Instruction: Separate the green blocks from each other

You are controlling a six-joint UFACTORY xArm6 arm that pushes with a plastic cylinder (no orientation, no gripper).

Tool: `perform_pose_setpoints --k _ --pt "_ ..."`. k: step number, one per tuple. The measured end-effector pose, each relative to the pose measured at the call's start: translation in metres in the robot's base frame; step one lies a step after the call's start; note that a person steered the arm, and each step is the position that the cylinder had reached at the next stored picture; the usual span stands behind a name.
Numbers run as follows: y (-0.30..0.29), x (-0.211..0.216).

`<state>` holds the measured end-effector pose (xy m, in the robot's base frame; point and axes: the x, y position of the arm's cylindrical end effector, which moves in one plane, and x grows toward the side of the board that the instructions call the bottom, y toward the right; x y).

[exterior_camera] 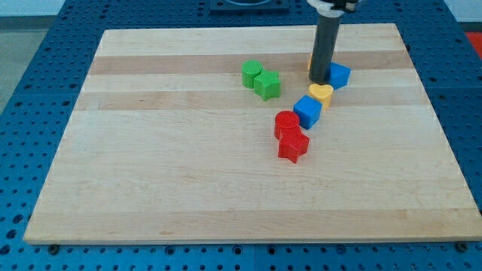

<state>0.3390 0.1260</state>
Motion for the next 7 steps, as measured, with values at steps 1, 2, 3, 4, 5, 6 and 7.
perform_pose_setpoints --k 1,2,3,4,5,6,7 --pt "0.009 0.000" --pt "0.006 0.000" --pt "-0.002 -0.006" --pt "-0.013 -0.009" --pt "-0.050 -0.009" --pt "-0.097 -0.009" --pt "-0.136 -0.003"
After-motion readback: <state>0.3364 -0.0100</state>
